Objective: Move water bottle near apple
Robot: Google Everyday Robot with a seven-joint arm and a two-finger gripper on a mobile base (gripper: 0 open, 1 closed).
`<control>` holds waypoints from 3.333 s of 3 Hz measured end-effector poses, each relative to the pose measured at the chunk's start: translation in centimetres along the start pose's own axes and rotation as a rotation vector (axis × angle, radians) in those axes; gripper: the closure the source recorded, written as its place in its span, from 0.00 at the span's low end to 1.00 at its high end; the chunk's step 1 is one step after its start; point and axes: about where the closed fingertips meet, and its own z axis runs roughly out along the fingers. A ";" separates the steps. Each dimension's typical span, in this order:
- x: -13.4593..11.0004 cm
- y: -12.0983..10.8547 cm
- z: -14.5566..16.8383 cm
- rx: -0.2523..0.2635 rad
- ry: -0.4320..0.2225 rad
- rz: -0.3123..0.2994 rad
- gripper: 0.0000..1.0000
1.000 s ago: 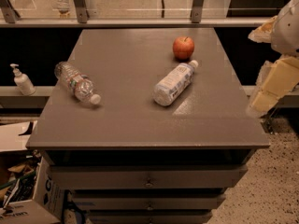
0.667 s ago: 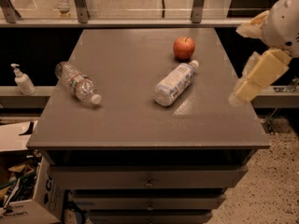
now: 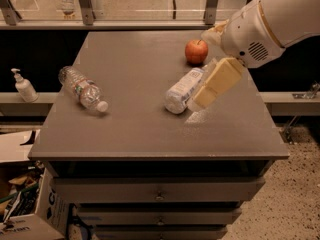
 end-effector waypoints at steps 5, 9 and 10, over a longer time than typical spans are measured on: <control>0.1 1.8 8.7 0.008 -0.251 0.184 0.00; -8.4 3.8 17.4 -0.016 -0.479 0.270 0.00; -8.5 4.5 18.2 0.040 -0.435 0.165 0.00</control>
Offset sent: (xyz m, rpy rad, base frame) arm -0.0055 0.0132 -0.0277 0.1279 0.0147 -0.0253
